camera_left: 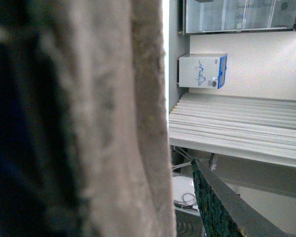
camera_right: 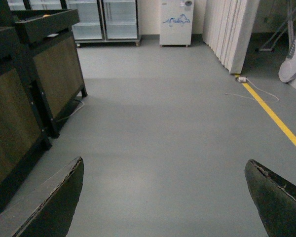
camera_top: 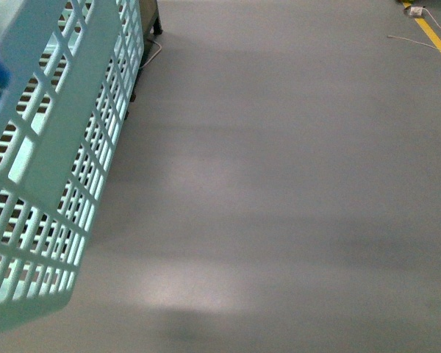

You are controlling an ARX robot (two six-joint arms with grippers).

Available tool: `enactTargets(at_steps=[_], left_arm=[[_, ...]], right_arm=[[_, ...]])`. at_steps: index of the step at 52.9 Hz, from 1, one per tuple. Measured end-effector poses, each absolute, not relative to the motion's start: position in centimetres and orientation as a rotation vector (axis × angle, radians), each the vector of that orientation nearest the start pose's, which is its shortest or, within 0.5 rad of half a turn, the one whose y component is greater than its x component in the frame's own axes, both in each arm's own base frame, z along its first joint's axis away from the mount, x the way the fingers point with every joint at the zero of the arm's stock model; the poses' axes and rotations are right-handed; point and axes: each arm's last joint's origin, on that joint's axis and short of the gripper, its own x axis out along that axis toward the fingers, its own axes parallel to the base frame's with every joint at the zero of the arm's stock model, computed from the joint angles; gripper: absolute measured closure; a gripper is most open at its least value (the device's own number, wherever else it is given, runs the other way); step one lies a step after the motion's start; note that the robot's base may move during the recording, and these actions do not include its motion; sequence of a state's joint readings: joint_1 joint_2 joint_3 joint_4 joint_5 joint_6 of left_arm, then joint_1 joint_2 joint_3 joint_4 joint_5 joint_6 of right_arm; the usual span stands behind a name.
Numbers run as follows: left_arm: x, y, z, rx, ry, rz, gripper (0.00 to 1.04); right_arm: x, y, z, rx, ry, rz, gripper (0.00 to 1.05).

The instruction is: Pick lemon and mango into basket

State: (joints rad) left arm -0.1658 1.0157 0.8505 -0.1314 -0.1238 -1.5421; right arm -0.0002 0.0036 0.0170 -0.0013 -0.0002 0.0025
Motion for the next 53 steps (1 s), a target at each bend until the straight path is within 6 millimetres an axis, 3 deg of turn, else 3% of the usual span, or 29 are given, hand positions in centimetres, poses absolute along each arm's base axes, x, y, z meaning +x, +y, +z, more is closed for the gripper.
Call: enactTargets(at_steps=[53], left_arm=[[22.21, -3.35, 31.93, -1.487, 0.262, 0.19, 0.76]], right_arm=[[9.69, 0.0, 16.9, 0.003, -0.012, 0.0, 0.09]])
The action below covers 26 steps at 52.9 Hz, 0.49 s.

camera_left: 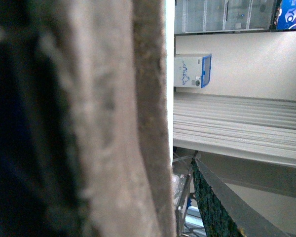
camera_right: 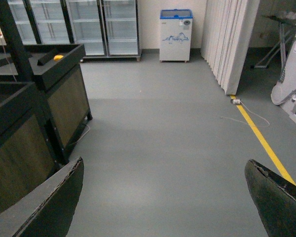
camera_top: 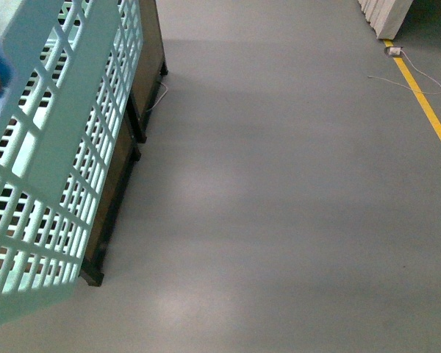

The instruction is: Pick lemon and mango into basket

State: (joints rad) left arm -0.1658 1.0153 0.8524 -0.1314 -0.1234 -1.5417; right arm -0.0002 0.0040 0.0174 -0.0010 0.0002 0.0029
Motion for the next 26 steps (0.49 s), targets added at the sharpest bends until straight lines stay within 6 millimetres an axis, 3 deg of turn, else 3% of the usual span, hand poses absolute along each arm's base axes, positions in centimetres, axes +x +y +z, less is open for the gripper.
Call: enactTargets(at_steps=[26], left_arm=[[22.19, -3.56, 31.92, -1.496, 0.274, 0.179, 0.76]], right_arm=[[9.69, -0.01, 16.89, 0.003, -0.012, -0.003, 0.09]])
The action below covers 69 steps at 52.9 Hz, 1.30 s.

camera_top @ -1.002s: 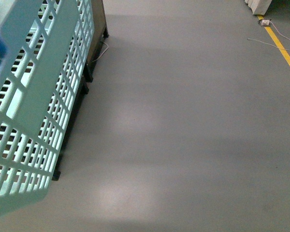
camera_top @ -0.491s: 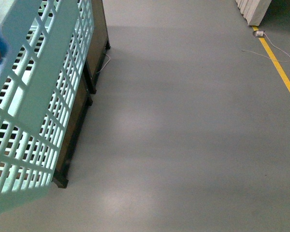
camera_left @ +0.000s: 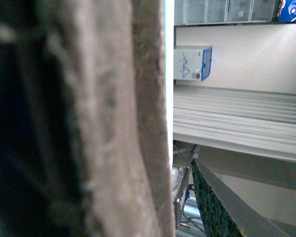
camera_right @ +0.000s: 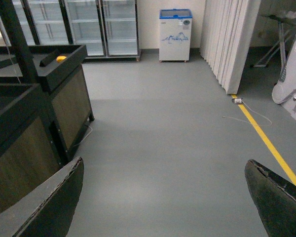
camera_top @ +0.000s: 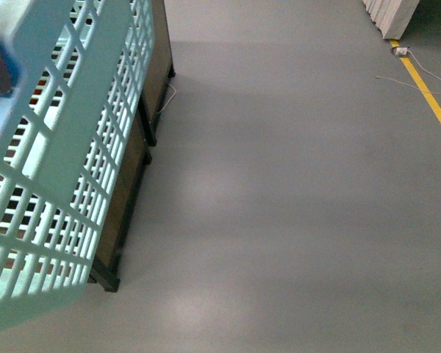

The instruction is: Pick lemon and mango into basket

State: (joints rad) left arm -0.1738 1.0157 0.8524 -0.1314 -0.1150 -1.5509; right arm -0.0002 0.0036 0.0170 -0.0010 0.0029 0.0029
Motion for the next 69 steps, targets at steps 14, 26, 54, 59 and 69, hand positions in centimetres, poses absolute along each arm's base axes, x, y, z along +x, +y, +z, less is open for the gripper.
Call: enactTargets(at_steps=[14, 26, 54, 59, 69], left_arm=[[22.21, -3.48, 31.91, -1.488, 0.267, 0.186, 0.76], [22.21, -3.45, 31.91, -1.487, 0.265, 0.188, 0.76], [22.19, -3.45, 31.94, -1.487, 0.265, 0.187, 0.76], [22.18, -3.43, 31.95, -1.487, 0.264, 0.187, 0.76], [22.19, -3.45, 31.92, -1.488, 0.267, 0.186, 0.76]], right_arm=[[9.68, 0.0, 16.91, 0.003, -0.013, -0.002, 0.09], [9.68, -0.01, 16.91, 0.003, -0.013, -0.002, 0.09], [9.68, 0.0, 16.9, 0.003, -0.012, 0.0, 0.09], [9.68, 0.0, 16.91, 0.003, -0.013, -0.001, 0.09], [9.69, -0.01, 16.9, 0.003, -0.012, -0.002, 0.09]])
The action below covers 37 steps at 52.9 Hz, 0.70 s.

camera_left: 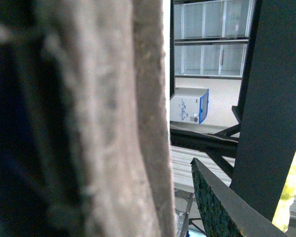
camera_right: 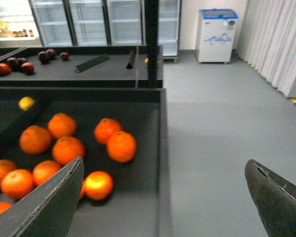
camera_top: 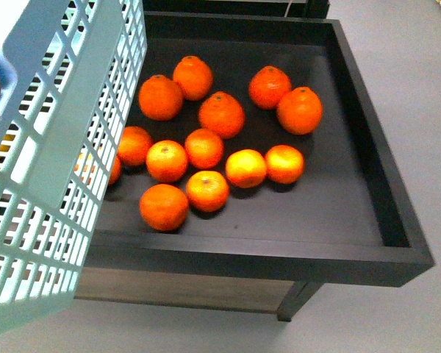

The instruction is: Pick lemon and mango into basket

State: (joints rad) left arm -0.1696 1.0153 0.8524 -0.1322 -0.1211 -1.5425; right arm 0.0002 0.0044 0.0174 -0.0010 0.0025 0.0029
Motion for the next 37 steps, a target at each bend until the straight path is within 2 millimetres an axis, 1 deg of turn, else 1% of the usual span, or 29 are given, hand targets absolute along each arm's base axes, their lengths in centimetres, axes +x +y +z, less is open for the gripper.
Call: enactTargets(at_steps=[37], left_arm=[[22.19, -3.44, 31.93, -1.486, 0.265, 0.187, 0.77]], right_arm=[[9.69, -0.01, 16.9, 0.003, -0.012, -0.004, 0.09]])
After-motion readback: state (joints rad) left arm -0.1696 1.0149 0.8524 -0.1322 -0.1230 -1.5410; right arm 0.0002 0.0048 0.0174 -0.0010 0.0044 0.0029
